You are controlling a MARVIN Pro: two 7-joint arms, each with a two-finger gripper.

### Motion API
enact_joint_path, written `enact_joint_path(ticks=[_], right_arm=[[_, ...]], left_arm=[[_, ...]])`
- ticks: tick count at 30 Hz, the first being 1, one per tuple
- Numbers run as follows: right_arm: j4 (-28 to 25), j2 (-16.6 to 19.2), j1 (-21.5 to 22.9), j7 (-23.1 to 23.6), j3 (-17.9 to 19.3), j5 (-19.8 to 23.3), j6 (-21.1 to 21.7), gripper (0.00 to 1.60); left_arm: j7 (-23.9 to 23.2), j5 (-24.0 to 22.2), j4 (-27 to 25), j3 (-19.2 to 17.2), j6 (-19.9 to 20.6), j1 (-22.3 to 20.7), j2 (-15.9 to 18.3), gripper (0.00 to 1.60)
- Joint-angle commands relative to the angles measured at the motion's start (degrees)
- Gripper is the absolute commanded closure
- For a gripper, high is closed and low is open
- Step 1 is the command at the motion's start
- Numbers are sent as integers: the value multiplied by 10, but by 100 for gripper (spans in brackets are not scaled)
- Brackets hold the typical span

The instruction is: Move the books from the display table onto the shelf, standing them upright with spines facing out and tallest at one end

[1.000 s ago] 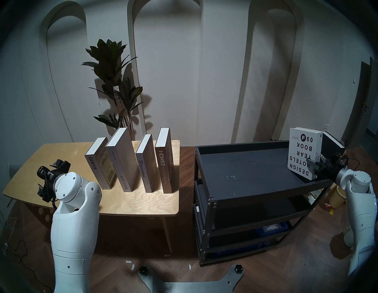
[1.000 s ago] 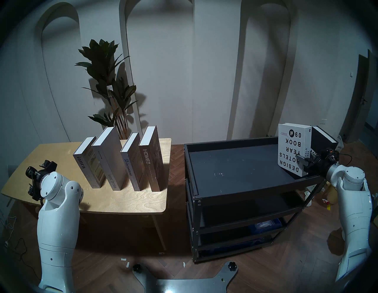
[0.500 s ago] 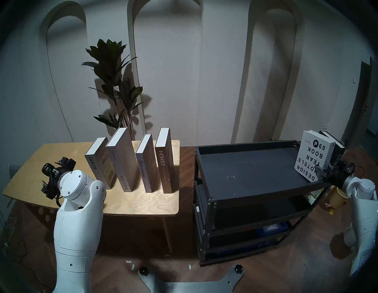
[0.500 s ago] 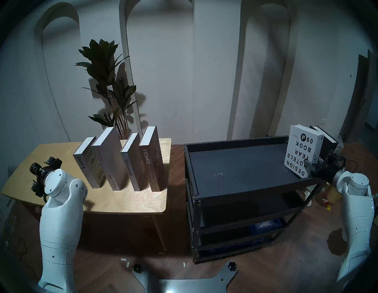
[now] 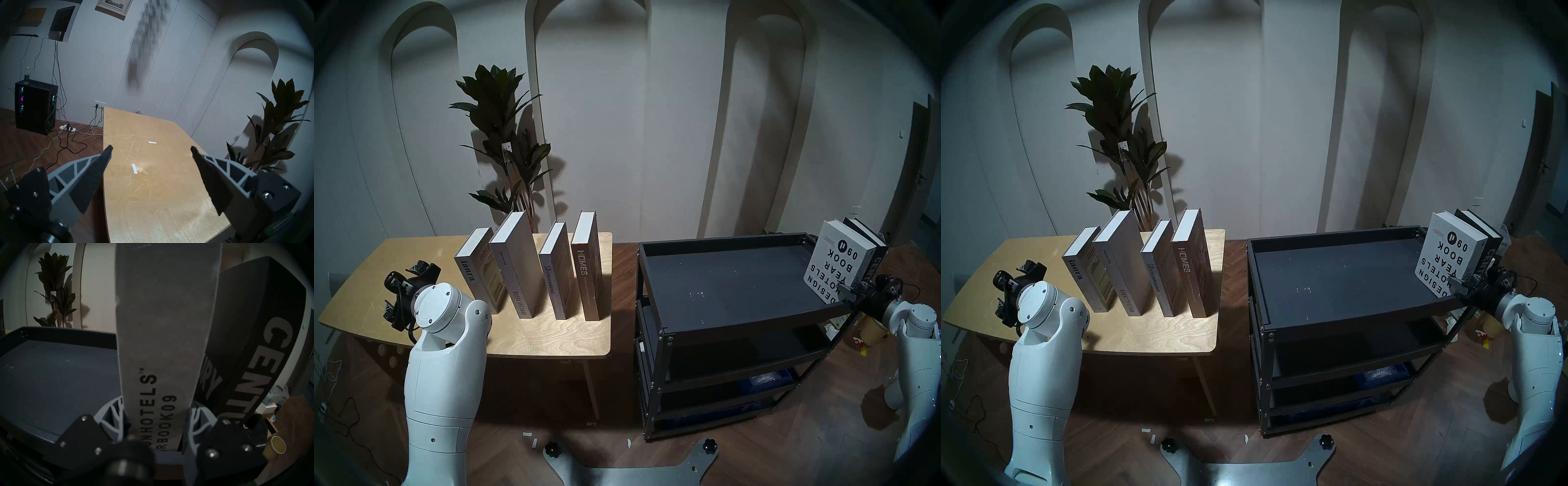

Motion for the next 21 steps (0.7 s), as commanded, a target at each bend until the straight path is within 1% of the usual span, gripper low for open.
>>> enact_joint_path(ticks=[1, 12, 21], right_arm=[[-16, -7, 0, -13, 6, 0, 5, 0], [-19, -13, 1, -19, 11, 1, 9, 0], [-37, -17, 1, -19, 21, 10, 8, 0]], left_arm=[[-1, 5, -10, -2, 0, -2, 7, 0], [-2, 11, -9, 16, 2, -10, 9, 0], [2, 13, -15, 23, 5, -11, 12, 0]])
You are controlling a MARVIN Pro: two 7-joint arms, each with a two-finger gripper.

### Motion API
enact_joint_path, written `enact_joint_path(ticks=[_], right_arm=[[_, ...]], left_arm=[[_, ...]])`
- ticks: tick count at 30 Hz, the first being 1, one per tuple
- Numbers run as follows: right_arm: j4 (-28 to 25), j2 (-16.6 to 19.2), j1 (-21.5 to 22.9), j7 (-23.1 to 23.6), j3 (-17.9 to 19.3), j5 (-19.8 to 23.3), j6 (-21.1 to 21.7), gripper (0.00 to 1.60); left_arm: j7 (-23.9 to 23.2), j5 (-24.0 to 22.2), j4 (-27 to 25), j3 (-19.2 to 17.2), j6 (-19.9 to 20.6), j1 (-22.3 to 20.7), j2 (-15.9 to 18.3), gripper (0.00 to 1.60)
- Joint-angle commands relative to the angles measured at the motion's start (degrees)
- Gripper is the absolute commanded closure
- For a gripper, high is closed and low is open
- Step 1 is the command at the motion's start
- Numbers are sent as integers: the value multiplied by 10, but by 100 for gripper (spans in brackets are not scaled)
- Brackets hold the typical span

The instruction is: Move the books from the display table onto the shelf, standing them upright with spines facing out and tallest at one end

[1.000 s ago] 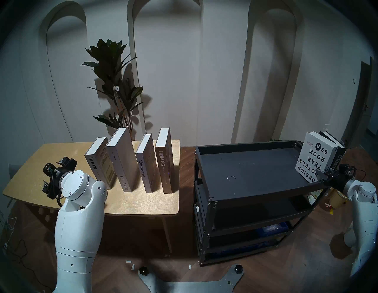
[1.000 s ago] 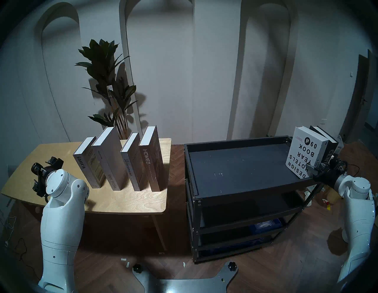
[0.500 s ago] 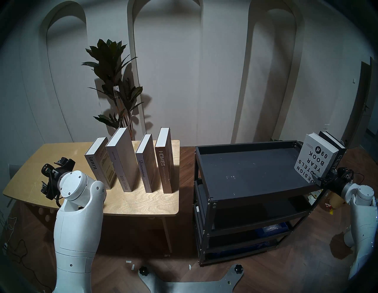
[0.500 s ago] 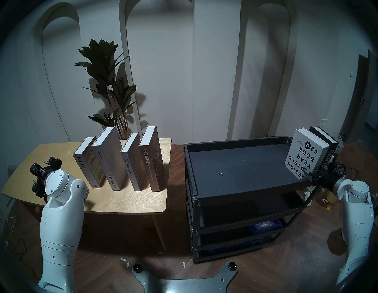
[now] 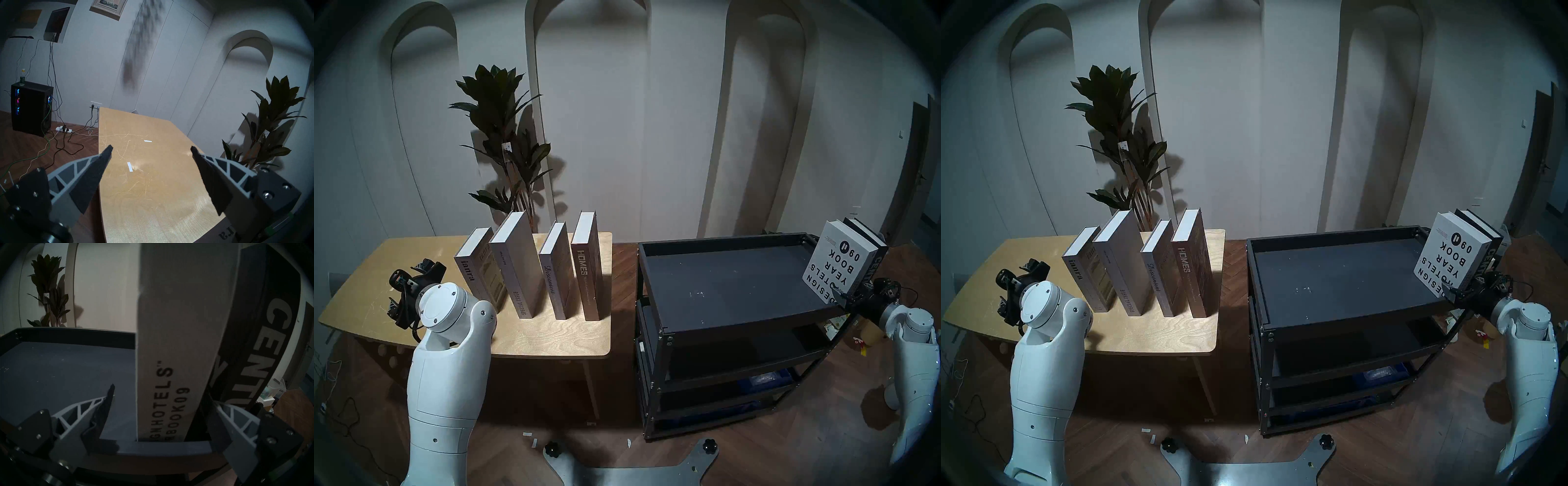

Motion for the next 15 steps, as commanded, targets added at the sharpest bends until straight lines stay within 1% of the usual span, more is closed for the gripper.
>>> enact_joint_path(ticks=[1, 15], right_arm=[[-27, 2, 4, 2, 14, 10, -1, 0], [-62, -1, 4, 4, 43, 34, 6, 0]], left_arm=[[2, 9, -16, 1, 5, -9, 8, 0], [8, 11, -39, 5, 17, -10, 12, 0]])
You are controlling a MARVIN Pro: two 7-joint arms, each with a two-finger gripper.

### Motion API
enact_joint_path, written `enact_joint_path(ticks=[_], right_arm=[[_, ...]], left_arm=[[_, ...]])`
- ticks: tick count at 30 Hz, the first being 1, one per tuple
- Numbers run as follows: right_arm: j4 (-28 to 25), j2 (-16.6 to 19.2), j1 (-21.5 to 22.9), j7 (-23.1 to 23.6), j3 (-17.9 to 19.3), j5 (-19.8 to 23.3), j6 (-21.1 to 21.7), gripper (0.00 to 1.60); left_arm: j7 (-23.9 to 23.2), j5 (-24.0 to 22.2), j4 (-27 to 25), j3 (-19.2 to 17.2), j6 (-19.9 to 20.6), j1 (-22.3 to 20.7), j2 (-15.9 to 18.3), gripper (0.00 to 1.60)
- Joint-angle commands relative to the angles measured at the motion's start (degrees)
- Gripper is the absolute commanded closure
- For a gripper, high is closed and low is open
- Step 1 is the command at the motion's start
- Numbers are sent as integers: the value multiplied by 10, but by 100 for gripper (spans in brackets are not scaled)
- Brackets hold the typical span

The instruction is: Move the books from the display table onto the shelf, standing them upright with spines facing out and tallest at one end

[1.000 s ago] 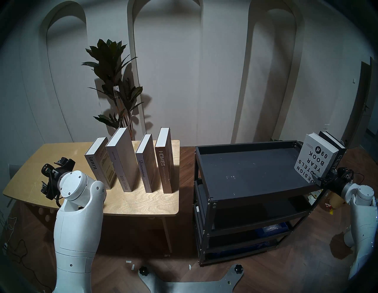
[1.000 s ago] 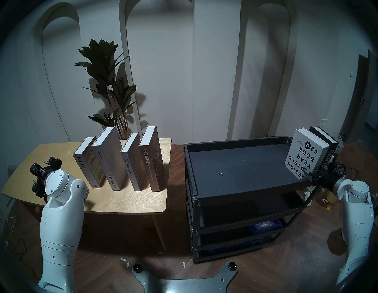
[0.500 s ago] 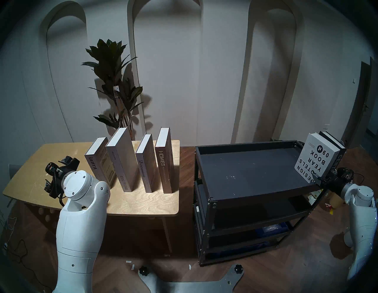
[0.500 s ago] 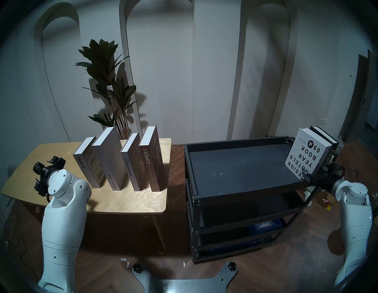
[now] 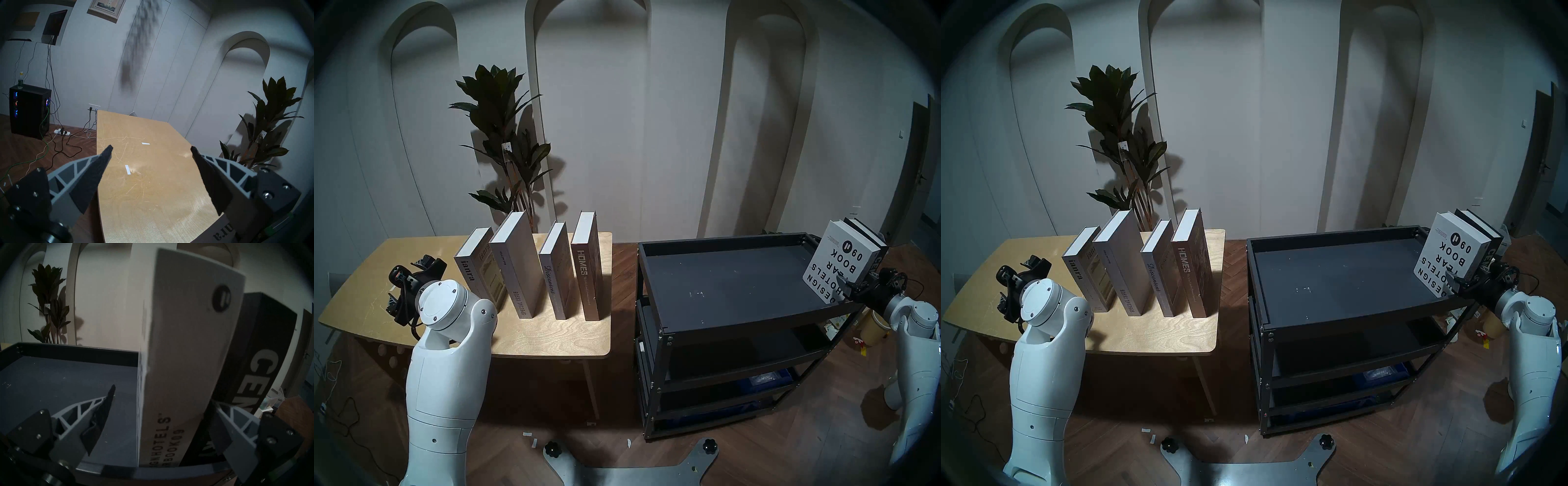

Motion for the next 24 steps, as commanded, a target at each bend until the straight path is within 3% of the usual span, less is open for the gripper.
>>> enact_joint_path(ticks=[1, 24], right_arm=[[-27, 3, 5, 3, 20, 14, 5, 0], [-67, 18, 35, 8, 57, 40, 32, 0]], left_arm=[[3, 8, -24, 1, 4, -10, 7, 0], [17, 10, -62, 11, 16, -4, 4, 0]])
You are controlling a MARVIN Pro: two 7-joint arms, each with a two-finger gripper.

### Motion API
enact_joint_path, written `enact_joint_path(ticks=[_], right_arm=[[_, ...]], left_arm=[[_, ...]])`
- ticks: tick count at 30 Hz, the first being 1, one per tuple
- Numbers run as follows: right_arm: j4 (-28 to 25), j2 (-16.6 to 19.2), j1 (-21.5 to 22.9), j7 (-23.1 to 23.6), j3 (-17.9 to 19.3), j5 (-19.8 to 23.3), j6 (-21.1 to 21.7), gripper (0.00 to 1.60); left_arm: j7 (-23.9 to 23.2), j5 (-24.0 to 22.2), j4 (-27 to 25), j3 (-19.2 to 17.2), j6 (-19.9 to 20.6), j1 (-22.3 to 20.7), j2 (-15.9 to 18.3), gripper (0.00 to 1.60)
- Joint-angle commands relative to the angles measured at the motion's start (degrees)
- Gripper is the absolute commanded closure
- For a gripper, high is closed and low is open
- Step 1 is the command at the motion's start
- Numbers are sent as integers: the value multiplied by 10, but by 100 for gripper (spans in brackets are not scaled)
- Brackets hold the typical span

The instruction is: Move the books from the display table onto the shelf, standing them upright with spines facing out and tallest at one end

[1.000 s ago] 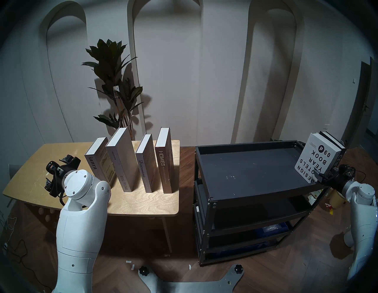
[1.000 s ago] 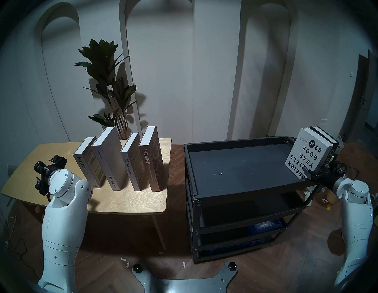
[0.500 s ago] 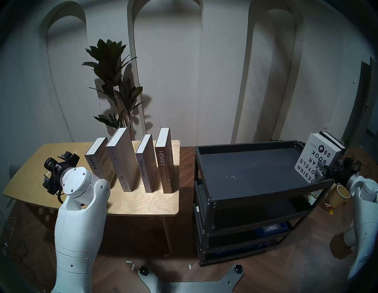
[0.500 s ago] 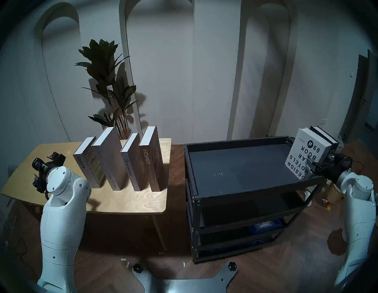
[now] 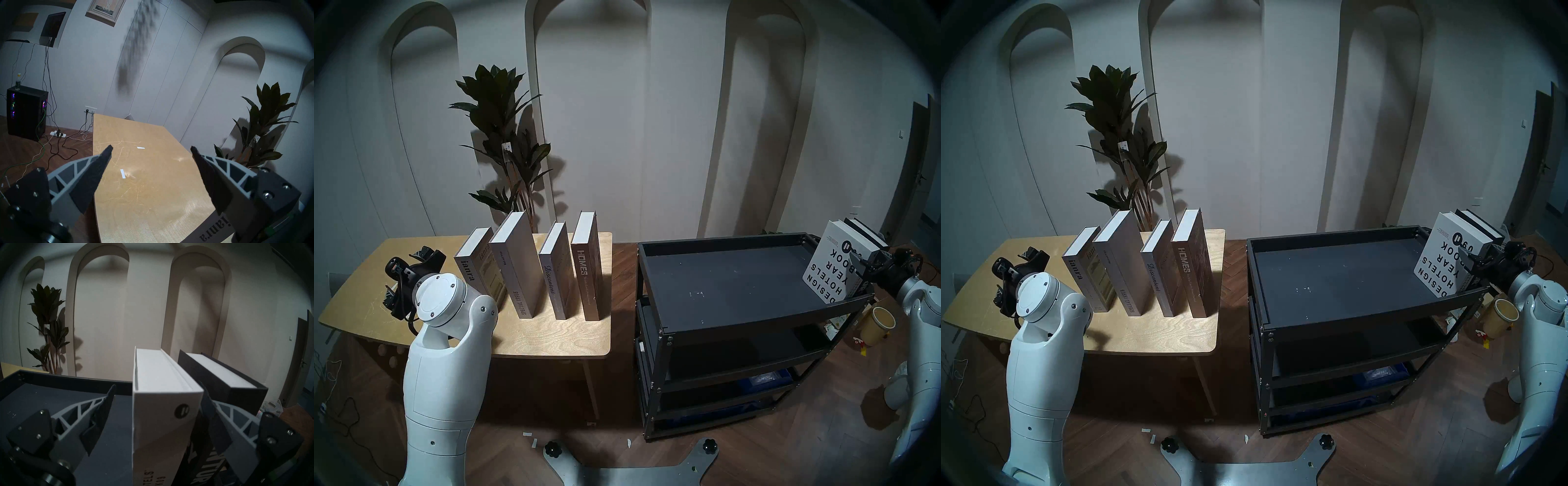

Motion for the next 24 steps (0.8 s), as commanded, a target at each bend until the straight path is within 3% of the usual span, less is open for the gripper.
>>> enact_joint_path(ticks=[1, 14, 18, 20, 24], right_arm=[[-27, 14, 19, 1, 15, 11, 3, 0], [-83, 9, 54, -1, 34, 43, 29, 0], [-121, -23, 68, -9, 50, 76, 45, 0], [-134, -45, 67, -8, 52, 87, 33, 0], [-166, -79, 40, 6, 37, 115, 51, 0]], left_arm=[[2, 5, -23, 1, -1, -3, 2, 0], [6, 3, -53, -8, 10, 2, 11, 0], [1, 2, -66, -13, 16, 10, 18, 0], [-6, 2, -68, -16, 20, 18, 23, 0], [-17, -3, -65, -19, 23, 35, 26, 0]])
